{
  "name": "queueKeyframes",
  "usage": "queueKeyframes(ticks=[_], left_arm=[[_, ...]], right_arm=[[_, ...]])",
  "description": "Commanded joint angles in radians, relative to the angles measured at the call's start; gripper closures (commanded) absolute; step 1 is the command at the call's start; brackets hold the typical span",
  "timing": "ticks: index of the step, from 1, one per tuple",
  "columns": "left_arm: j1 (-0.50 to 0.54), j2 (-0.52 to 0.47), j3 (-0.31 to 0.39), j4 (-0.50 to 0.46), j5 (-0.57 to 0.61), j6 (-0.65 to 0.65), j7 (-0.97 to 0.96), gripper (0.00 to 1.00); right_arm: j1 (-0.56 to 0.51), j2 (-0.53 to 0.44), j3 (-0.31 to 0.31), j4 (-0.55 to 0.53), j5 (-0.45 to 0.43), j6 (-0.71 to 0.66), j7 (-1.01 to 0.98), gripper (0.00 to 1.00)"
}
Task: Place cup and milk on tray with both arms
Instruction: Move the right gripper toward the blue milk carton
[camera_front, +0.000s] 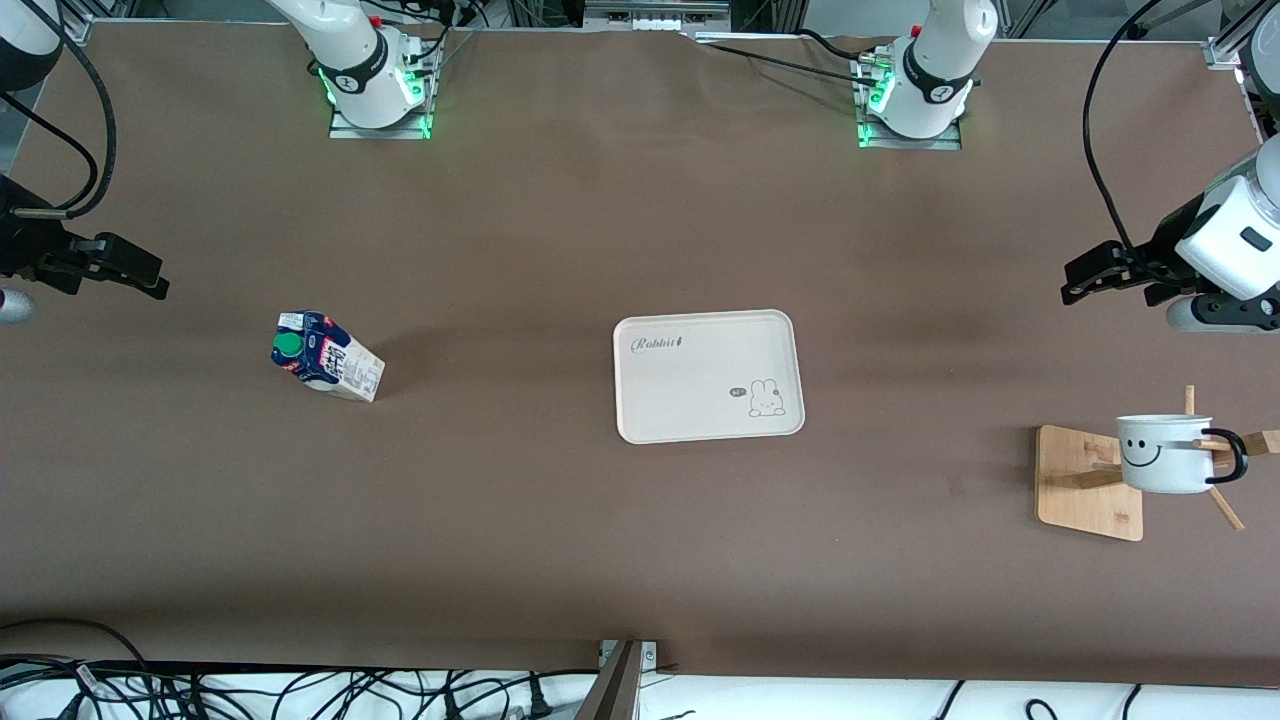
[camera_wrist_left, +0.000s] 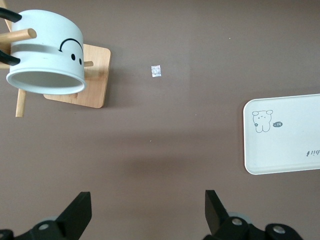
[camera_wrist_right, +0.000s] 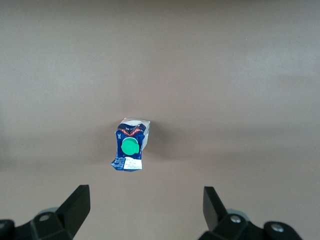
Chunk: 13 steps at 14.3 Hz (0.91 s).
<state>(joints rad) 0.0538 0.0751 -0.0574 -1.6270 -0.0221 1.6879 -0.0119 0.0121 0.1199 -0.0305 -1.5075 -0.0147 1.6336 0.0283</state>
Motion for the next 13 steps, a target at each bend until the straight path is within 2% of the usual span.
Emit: queueKeyframes(ticks=[1,13], left_arm=[[0.006,0.015,-0.009,0.029,0.022,-0.005,-0.010,0.00],[0.006,0.015,-0.007,0.029,0.022,-0.005,-0.010,0.00]], right_arm=[[-0.007,-0.011,0.011,-0.010,-0.011,-0.005,-0.008,0.00],[0.005,0.020,0.012,-0.013,0.004,-0.026,-0.011,0.00]])
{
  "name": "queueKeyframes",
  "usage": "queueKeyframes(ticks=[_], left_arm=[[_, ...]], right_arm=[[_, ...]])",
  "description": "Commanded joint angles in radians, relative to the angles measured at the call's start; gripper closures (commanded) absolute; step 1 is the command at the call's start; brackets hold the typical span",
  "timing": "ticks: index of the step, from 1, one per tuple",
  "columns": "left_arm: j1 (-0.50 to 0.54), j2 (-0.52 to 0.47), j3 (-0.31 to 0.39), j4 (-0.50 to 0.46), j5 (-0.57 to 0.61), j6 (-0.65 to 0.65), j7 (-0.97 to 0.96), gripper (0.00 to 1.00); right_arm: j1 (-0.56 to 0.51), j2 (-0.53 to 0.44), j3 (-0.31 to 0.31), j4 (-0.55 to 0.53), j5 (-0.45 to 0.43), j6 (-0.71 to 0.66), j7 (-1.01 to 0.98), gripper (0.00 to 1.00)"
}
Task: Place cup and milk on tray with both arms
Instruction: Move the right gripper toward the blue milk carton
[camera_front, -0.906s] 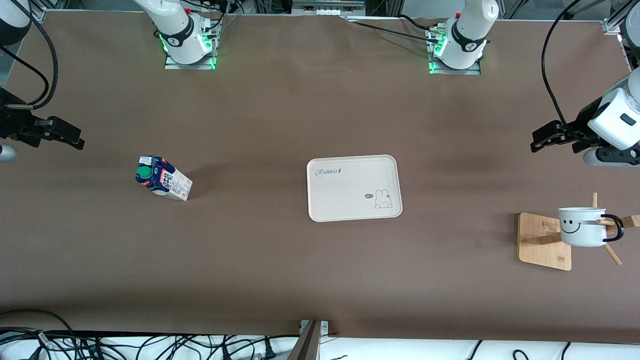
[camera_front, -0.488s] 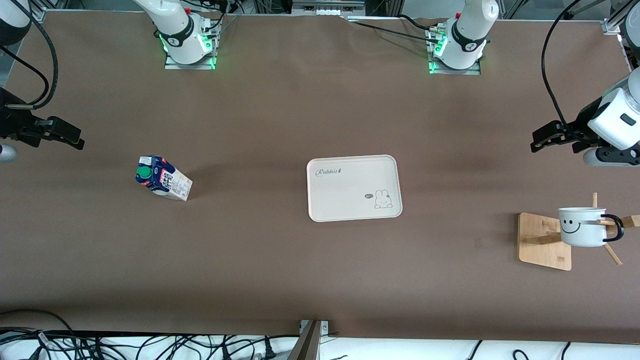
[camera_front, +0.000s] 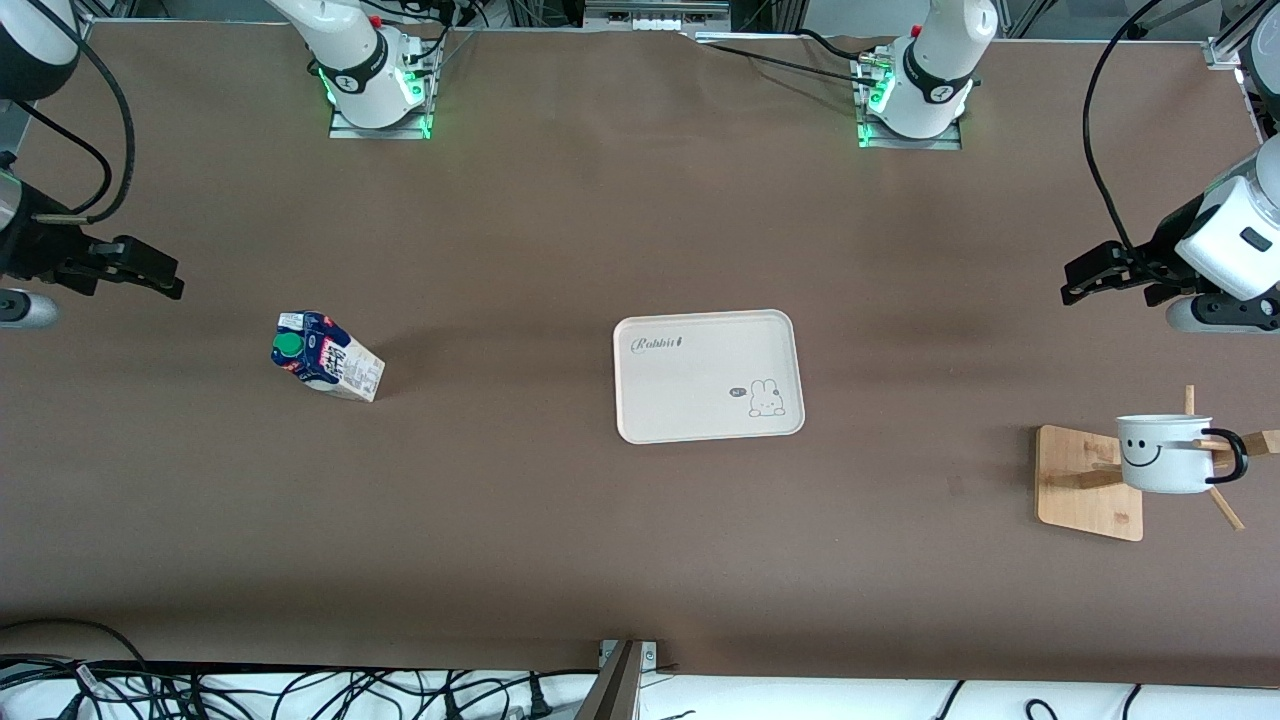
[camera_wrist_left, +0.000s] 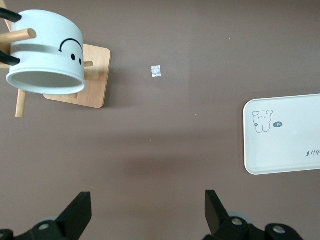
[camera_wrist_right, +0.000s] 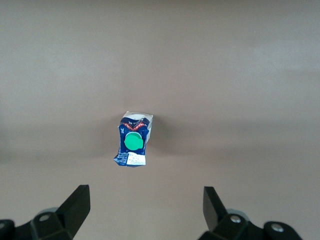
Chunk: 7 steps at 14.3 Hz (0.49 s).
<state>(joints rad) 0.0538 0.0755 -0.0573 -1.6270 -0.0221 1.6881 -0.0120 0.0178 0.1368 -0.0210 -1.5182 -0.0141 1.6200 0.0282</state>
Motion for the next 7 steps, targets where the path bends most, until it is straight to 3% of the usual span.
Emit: queueKeyframes(ticks=[1,7], left_arm=[[0.006,0.015,-0.007,0.029,0.022,-0.005,-0.010,0.00],[0.008,0.021,-0.004,0.029,0.021,-0.004,-0.010,0.00]], right_arm=[[0.001,0.013,0.003,-0.002,0.002,-0.012,-0.017,0.00],[0.011,0.076,0.006,0.000,0.029,0.001,-0.016,0.00]])
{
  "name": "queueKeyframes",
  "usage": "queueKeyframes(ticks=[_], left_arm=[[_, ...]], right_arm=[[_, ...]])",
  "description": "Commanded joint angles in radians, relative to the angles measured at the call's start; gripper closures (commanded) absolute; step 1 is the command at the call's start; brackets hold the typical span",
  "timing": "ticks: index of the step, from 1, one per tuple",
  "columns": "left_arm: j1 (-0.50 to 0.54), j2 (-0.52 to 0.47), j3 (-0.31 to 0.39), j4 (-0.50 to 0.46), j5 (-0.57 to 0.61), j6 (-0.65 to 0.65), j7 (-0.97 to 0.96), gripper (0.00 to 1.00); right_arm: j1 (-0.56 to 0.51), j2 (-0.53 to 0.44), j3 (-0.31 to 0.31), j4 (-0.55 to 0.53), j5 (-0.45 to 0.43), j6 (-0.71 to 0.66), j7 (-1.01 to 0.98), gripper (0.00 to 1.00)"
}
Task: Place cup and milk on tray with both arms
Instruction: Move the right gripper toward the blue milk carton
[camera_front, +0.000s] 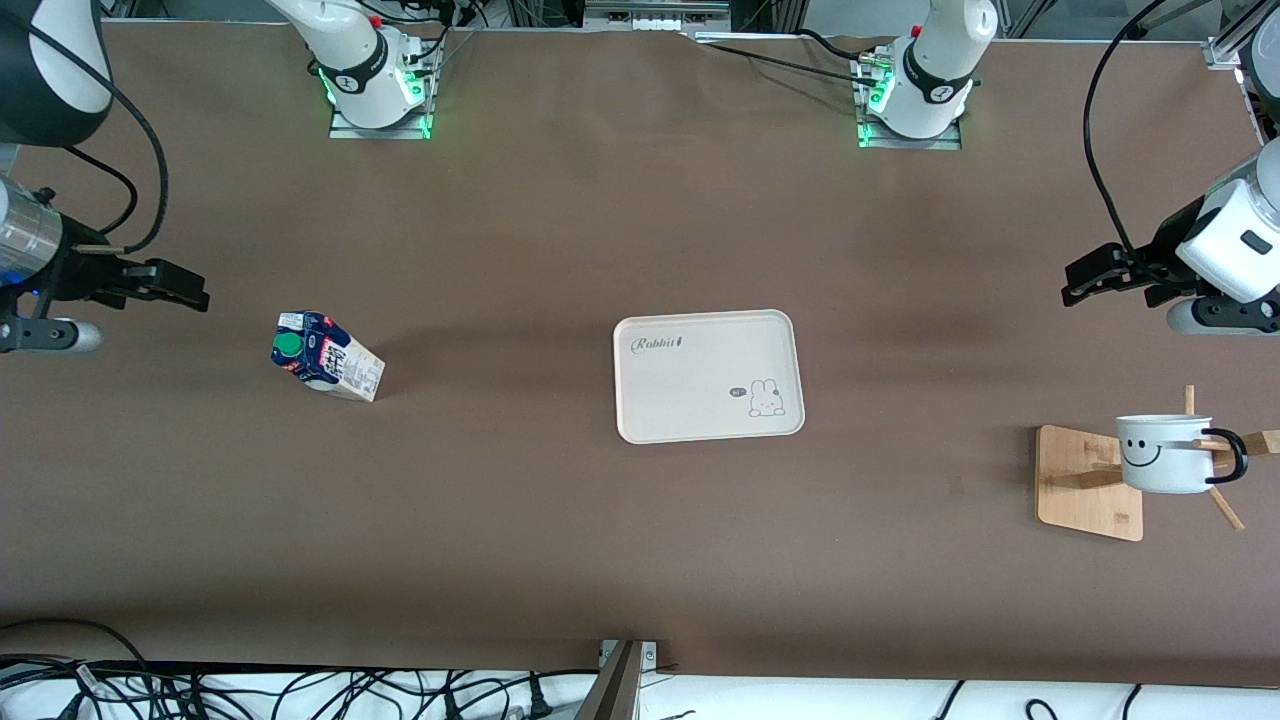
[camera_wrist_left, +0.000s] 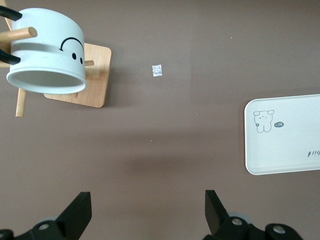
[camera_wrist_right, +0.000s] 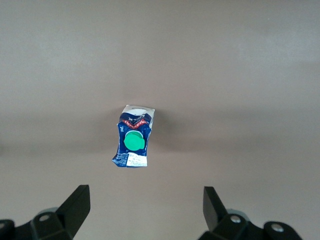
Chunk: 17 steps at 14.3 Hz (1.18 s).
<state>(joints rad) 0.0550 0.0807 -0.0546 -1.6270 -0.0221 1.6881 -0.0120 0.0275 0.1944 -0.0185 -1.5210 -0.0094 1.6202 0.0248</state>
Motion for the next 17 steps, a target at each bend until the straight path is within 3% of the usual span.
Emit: queueKeyframes(ticks=[1,10,17], left_arm=[[0.006,0.016,-0.007,0.029,0.021,-0.004,-0.009,0.00],[0.008,0.010,-0.004,0.001,0.024,0.019,-0.011,0.00],[0.006,-0.137,0.033,-0.342,0.024,0.463,-0.011,0.00]], right_arm=[[0.002,0.036,0.005,0.002,0.044,0.003,-0.013,0.00],[0.003,0.145,0.006,-0.001,0.048,0.053,0.001,0.00],[0.003,0.194,0.006,-0.013,0.049,0.053,0.000,0.00]])
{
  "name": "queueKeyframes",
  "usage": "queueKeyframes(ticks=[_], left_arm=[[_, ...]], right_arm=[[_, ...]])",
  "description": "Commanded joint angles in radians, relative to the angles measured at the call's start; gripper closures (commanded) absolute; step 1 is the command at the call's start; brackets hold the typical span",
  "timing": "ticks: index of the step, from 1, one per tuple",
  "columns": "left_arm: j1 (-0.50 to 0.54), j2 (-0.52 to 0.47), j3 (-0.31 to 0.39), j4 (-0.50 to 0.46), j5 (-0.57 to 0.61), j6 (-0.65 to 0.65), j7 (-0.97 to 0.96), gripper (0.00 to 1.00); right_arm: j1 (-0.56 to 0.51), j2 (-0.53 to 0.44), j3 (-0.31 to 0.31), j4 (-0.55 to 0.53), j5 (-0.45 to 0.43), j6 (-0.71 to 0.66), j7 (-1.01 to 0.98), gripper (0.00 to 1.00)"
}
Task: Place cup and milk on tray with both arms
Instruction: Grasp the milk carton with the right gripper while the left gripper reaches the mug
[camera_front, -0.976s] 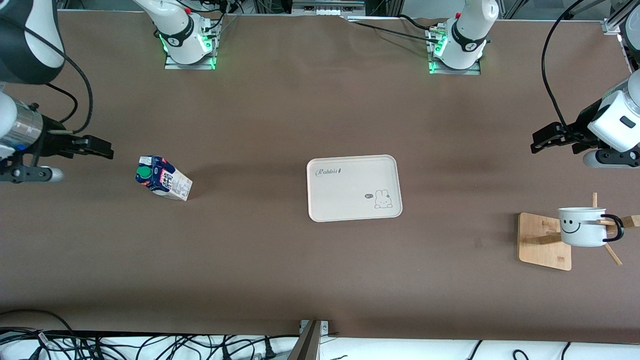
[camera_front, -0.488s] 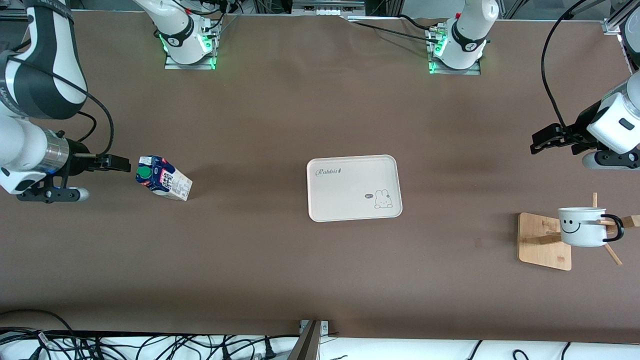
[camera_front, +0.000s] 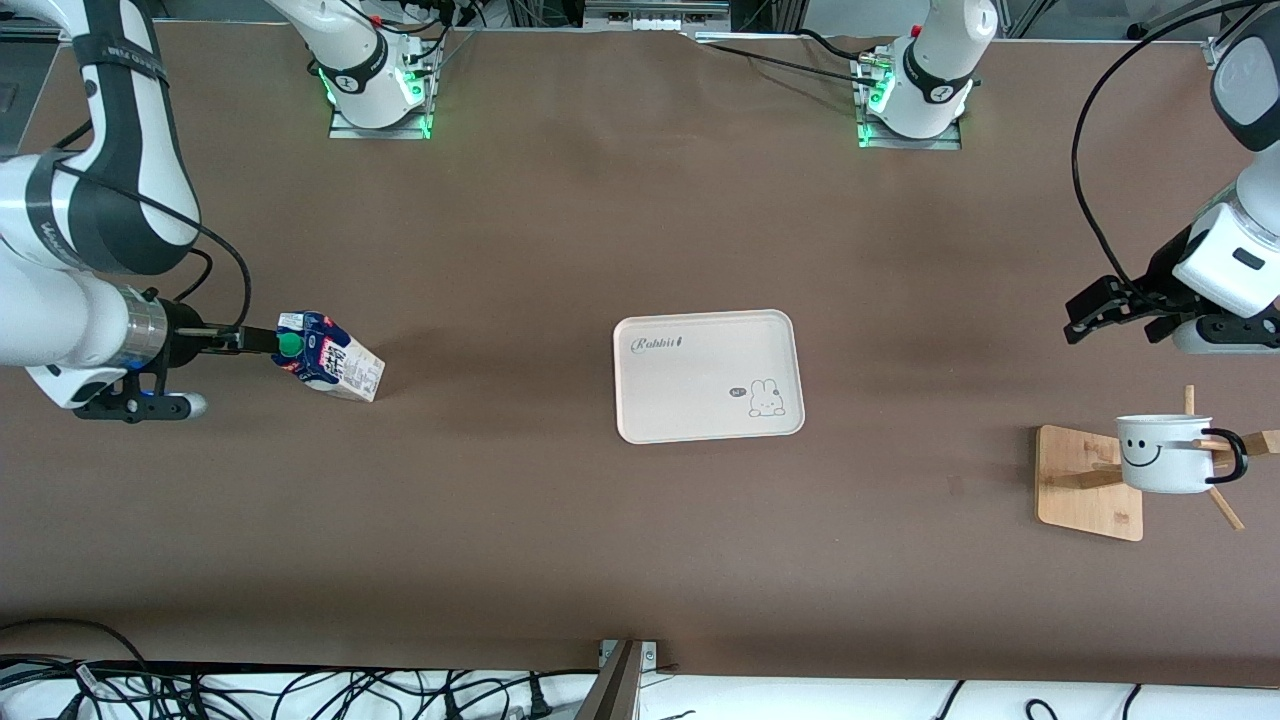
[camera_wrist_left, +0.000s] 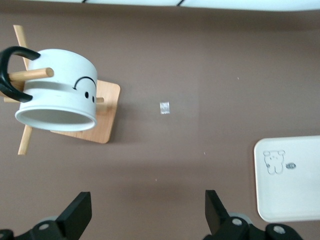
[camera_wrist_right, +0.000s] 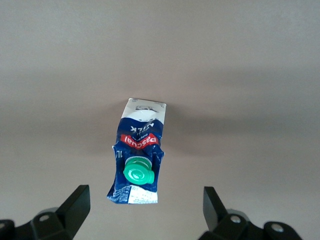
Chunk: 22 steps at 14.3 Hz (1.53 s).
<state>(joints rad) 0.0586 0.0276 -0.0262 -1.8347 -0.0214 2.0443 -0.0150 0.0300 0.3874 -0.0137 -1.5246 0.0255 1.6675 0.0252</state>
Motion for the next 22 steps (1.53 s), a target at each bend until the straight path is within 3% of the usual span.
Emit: queueKeyframes(ticks=[1,4,9,14,22], left_arm=[[0.003,-0.098,0.014,-0.176,0.023,0.169,-0.008,0.00],[-0.008,-0.110,0.032,-0.273,0.021,0.380,-0.008,0.00],[-0.009,-0.110,0.052,-0.287,0.023,0.387,0.007,0.00],[-0.009,-0.034,0.072,-0.287,0.009,0.395,0.060,0.00],[-0.011,0.074,0.103,-0.290,0.023,0.710,0.058,0.00]], right_arm=[[0.001,0.002,0.001,-0.015,0.014,0.008,-0.001,0.00],[0.001,0.002,0.001,-0.060,0.014,0.061,-0.001,0.00],[0.001,-0.002,0.003,-0.095,0.017,0.109,0.004,0.00],[0.025,-0.004,0.008,-0.101,0.019,0.118,0.082,0.00],[0.027,-0.004,0.017,-0.147,0.019,0.161,0.101,0.00]])
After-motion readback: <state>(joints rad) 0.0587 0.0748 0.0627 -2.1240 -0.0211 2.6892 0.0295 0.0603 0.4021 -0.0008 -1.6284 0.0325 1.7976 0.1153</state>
